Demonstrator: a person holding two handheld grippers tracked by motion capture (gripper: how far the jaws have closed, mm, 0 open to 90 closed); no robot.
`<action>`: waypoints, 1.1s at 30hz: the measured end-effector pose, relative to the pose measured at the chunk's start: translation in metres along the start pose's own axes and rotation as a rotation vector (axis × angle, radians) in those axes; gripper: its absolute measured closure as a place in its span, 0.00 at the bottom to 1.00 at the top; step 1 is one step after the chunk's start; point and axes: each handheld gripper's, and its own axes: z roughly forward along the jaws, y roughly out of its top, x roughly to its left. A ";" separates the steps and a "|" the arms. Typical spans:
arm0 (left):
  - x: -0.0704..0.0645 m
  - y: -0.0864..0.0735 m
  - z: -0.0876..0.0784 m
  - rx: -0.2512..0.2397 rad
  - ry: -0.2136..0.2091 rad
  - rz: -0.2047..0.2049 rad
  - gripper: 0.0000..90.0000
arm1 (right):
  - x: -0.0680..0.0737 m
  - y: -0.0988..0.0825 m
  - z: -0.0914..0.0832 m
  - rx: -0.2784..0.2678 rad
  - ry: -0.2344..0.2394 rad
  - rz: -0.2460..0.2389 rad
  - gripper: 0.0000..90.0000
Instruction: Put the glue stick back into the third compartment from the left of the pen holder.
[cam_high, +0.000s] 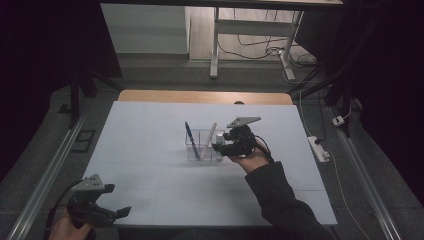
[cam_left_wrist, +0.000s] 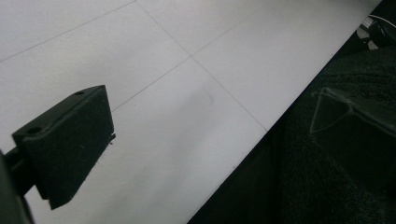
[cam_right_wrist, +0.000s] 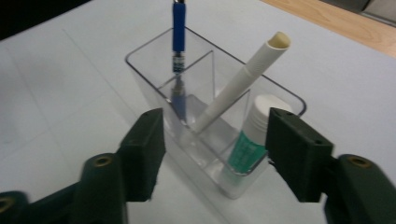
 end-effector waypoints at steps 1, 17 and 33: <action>0.000 0.000 0.000 -0.002 0.000 -0.001 0.00 | 0.001 0.000 -0.001 0.004 0.003 0.002 0.36; 0.001 -0.001 -0.002 -0.015 -0.005 -0.011 0.00 | 0.021 -0.011 -0.027 0.010 0.047 -0.022 0.12; 0.001 -0.001 -0.002 -0.018 -0.006 -0.011 0.00 | 0.021 -0.051 -0.063 0.000 0.017 -0.006 0.00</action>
